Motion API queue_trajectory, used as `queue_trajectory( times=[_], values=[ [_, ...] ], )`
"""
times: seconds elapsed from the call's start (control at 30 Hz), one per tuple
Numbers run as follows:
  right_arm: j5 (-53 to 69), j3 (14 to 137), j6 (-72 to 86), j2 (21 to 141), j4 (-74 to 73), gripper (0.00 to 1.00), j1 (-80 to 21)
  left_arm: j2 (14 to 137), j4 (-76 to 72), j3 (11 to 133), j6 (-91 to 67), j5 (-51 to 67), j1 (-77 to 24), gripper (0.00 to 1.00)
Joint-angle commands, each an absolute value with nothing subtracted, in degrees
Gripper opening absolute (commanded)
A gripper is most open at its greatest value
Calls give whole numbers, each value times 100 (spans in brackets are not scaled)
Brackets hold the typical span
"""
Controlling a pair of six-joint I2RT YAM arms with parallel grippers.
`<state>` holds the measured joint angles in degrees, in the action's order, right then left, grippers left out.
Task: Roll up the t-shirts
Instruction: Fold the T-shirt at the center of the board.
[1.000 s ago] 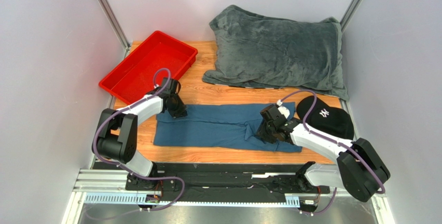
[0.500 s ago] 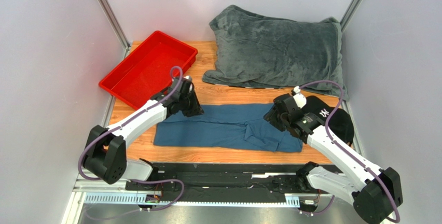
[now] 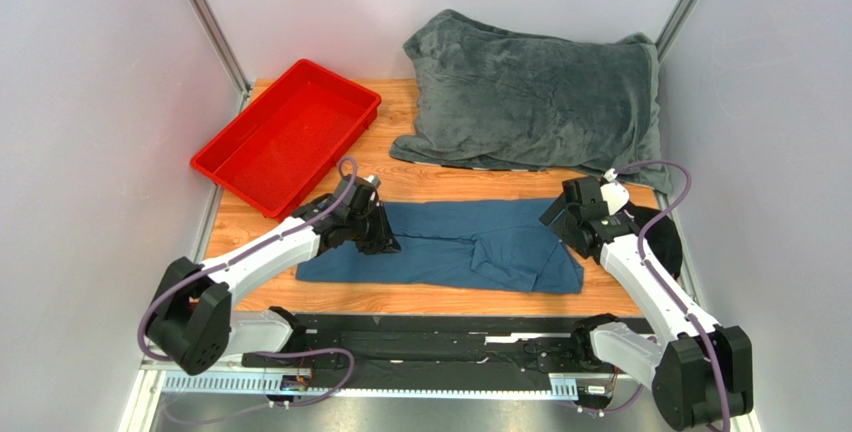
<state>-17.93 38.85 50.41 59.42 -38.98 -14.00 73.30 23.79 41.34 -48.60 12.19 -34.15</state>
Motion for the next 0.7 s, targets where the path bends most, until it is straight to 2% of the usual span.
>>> queue_trajectory(
  times=[0.0, 0.2, 0.5, 0.67],
  values=[
    [-1934, 3788, 4360, 5923, -3191, 80, -1292, 6812, 1995, 4035, -4974, 1608, -3437, 16],
    [-1943, 3604, 4123, 6363, -2717, 81, -1239, 6504, 1916, 3990, -5010, 1907, -3437, 16],
    [-1345, 3498, 3858, 7030, -2320, 82, -984, 6135, 1916, 3903, -5010, 2136, -3437, 17],
    [-1020, 3726, 4060, 7645, -2452, 79, -984, 6082, 1916, 3876, -5010, 2171, -3437, 17]
  ],
)
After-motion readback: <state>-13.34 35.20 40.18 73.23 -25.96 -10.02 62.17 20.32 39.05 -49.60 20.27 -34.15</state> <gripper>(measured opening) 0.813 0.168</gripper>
